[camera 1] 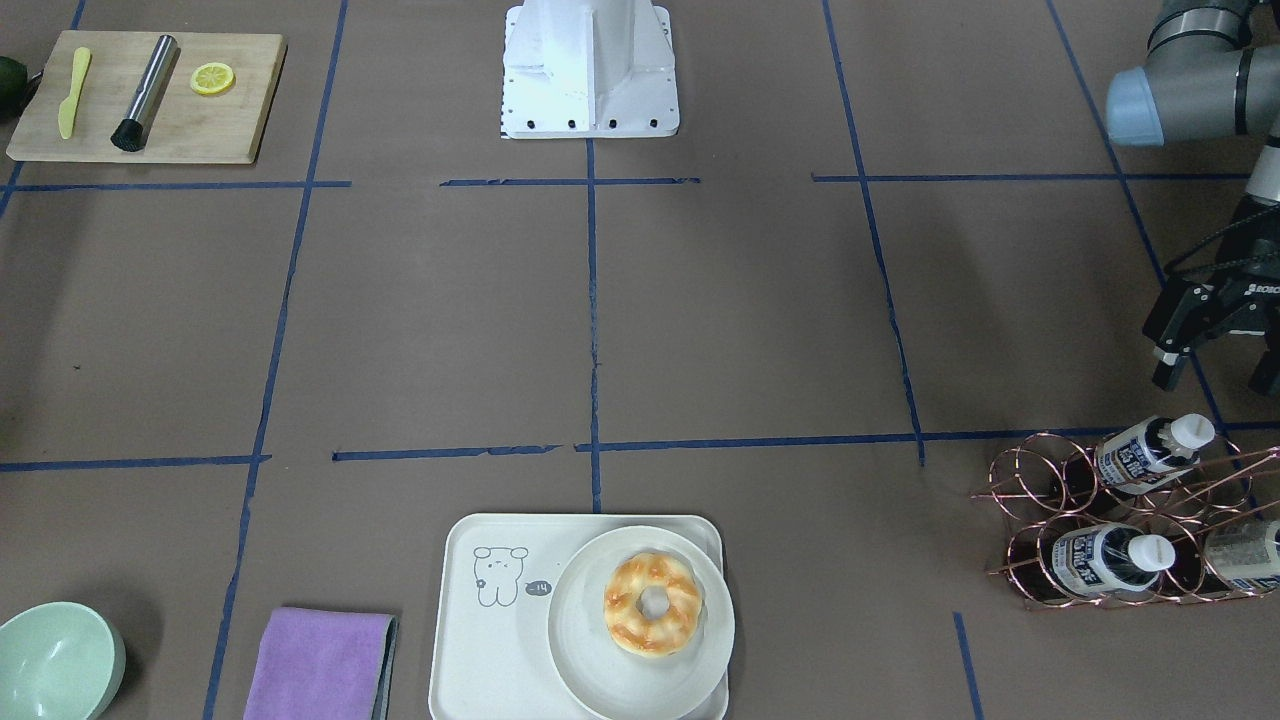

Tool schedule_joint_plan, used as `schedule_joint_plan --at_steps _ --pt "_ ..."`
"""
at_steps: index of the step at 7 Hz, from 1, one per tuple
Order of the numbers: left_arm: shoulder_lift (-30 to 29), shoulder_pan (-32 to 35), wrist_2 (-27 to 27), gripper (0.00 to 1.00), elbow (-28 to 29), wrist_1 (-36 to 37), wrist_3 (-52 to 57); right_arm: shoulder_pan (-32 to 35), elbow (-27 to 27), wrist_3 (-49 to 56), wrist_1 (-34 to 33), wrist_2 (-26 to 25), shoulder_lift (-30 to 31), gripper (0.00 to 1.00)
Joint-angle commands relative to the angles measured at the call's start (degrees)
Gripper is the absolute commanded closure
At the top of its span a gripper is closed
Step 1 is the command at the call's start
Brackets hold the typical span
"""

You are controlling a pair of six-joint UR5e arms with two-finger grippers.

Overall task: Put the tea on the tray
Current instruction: 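Grasp a dark tea bottle in the copper rack with the left gripper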

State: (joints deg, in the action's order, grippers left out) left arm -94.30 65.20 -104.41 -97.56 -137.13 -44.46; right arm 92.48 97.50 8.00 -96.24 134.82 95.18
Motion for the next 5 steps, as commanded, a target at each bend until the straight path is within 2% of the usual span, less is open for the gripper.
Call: schedule_joint_plan --at_steps 1,3,5 --pt "-1.75 -0.6 0.79 0.05 3.06 -1.12 -0.19 -0.02 -0.03 0.0 0.0 0.0 0.01 0.0" --pt "-4.21 -0.69 0.79 0.06 6.66 -3.14 -0.1 -0.11 -0.21 0.0 -0.09 0.0 0.01 0.0" --pt "-5.19 -0.69 0.79 0.1 7.91 -3.23 0.34 -0.19 -0.12 0.0 -0.09 0.0 0.01 0.0"
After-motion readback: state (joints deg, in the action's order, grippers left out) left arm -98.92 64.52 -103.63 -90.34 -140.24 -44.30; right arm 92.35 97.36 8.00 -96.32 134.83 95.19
